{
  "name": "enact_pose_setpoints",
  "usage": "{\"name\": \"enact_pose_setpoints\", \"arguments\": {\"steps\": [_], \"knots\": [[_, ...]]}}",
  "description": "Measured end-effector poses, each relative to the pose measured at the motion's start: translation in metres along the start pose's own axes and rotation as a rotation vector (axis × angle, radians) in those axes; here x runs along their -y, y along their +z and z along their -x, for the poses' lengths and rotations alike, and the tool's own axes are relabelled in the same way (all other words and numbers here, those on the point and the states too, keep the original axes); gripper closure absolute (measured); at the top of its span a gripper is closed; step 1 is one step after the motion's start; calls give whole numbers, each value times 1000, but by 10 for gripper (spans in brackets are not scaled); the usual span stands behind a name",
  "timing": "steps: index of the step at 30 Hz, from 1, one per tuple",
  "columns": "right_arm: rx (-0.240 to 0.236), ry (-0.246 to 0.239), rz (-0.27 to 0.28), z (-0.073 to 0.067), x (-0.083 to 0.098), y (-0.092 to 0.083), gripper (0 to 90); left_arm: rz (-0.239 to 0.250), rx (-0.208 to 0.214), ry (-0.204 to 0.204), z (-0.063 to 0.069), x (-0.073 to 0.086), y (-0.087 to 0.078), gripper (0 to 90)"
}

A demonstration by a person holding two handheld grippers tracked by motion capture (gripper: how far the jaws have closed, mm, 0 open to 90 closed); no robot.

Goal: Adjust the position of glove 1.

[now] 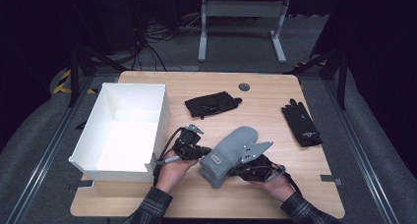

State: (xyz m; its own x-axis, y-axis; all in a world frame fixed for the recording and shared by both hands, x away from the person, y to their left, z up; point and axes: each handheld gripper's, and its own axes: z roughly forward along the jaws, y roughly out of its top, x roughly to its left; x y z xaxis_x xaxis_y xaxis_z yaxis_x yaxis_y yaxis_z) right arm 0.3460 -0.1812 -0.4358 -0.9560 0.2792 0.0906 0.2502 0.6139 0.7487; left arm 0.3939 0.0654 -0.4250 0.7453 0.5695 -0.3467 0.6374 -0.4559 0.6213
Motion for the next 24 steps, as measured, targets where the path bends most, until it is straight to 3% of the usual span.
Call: {"name": "enact_pose_setpoints", "arguments": {"steps": [3, 7, 12, 16, 19, 24], "knots": [[-3, 0, 7, 1, -1, -3, 900, -8, -5, 20, 8, 2, -1, 900], [-18, -5, -38, -1, 2, 4, 900, -20, -39, 13, 4, 7, 1, 866], [-19, -27, -84, -3, 4, 9, 900, 15, -47, 18, 4, 4, -5, 811], [-27, -22, -104, -3, 8, 10, 889, 47, -49, 40, 7, -5, -8, 663], [-29, -26, -112, -4, 8, 11, 881, 72, -38, 73, 11, -17, -7, 496], [-27, -28, -112, -3, 9, 13, 881, 70, -32, 109, 14, -33, 3, 328]]}}
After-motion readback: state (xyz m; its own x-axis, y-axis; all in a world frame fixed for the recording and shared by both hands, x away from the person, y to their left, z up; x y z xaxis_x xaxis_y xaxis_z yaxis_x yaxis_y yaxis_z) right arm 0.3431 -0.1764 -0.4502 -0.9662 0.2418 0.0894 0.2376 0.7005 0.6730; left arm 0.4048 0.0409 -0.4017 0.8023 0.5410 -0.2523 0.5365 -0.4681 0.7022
